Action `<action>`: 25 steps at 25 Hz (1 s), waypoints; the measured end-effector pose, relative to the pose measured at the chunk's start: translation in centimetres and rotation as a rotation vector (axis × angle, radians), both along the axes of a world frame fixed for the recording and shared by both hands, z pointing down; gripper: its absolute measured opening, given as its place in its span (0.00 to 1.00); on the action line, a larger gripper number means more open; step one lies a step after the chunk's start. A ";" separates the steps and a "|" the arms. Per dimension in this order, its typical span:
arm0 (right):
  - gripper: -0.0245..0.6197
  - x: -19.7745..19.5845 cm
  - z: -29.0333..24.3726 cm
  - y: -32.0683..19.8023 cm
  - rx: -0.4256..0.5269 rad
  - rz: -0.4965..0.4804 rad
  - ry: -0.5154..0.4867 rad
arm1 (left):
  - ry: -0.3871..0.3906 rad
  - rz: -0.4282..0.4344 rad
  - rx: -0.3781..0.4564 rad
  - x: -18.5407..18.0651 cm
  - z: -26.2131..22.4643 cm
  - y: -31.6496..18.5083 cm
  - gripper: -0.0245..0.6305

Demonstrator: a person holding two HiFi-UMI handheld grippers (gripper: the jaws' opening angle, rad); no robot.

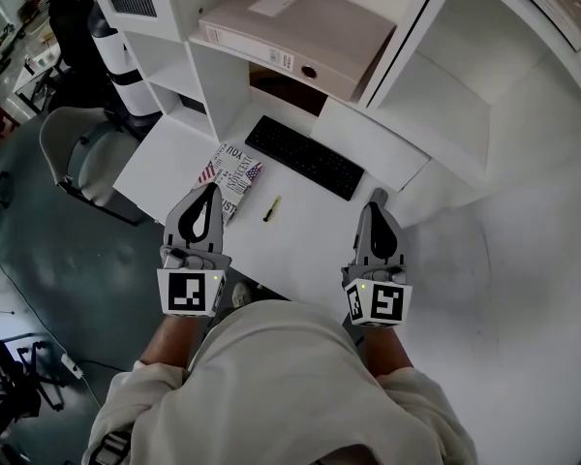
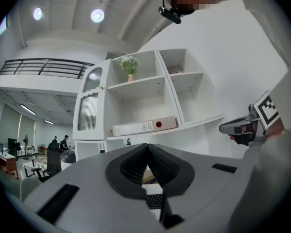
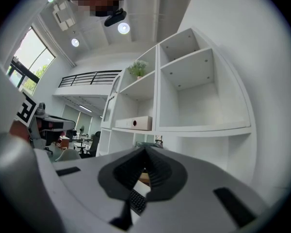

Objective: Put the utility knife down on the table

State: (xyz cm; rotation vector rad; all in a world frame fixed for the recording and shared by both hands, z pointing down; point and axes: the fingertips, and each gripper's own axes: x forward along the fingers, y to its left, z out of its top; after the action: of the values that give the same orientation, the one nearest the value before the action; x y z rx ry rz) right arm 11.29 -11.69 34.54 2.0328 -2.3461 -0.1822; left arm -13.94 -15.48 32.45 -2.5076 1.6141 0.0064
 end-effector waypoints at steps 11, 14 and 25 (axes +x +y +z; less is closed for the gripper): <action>0.04 -0.2 -0.1 0.6 0.002 0.013 0.003 | -0.002 0.013 -0.003 -0.5 0.2 1.1 0.04; 0.04 -0.2 -0.2 0.6 0.004 0.017 0.002 | -0.001 0.017 -0.010 -0.4 0.2 1.1 0.04; 0.04 0.3 -0.1 0.5 0.004 0.023 0.002 | 0.003 0.023 0.003 0.0 0.2 0.6 0.04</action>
State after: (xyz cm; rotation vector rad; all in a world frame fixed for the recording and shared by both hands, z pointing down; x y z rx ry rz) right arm 11.56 -11.19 34.40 2.0599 -2.3220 -0.1883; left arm -13.98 -14.86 32.65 -2.5249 1.5858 0.0156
